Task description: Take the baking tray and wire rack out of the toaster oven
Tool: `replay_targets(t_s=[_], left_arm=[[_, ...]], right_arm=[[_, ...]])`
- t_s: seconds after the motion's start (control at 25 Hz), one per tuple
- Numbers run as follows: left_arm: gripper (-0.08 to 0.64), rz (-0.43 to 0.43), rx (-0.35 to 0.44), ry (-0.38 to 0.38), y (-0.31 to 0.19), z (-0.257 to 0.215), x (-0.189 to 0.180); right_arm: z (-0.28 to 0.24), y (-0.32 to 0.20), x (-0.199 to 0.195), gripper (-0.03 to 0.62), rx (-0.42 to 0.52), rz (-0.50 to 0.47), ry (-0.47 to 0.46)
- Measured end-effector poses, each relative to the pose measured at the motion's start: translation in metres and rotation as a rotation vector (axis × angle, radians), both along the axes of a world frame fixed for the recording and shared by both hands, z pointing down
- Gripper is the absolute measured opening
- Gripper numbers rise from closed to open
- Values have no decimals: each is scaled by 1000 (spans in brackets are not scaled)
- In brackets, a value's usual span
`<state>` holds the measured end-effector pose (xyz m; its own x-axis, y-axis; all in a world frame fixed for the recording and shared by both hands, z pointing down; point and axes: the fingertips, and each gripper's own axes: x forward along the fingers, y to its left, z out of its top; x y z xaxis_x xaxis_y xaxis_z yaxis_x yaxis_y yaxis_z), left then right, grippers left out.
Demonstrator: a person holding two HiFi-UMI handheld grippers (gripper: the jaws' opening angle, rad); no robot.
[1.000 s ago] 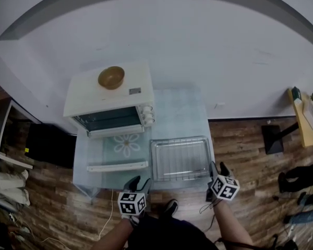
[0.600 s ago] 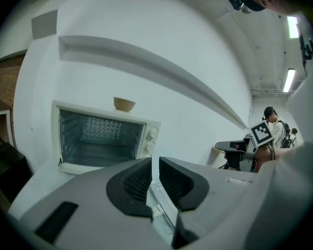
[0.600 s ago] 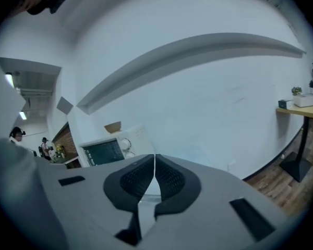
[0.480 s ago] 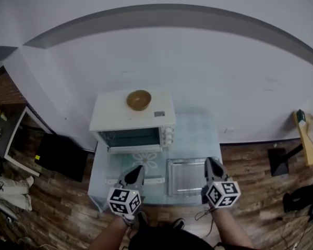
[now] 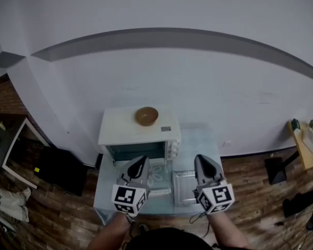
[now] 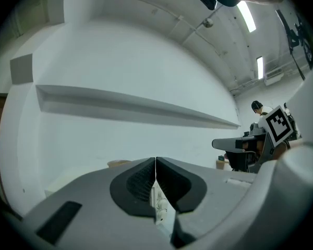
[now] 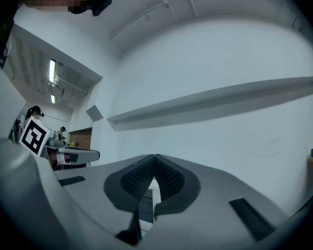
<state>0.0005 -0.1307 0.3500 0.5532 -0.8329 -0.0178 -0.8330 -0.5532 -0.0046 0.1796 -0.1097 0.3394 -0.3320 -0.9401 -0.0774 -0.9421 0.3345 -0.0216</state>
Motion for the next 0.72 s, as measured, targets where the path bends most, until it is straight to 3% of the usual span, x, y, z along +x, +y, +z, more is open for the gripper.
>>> replay_targets(t_s=[0.2,0.72], left_arm=[[6,12,43,11,-6,-11,-12],[6,45,68,-9,-17,-8,-25]], right_arm=[[-8,1,-16,6,8,33,47],[-12,-2,-34,6,30,75,88]])
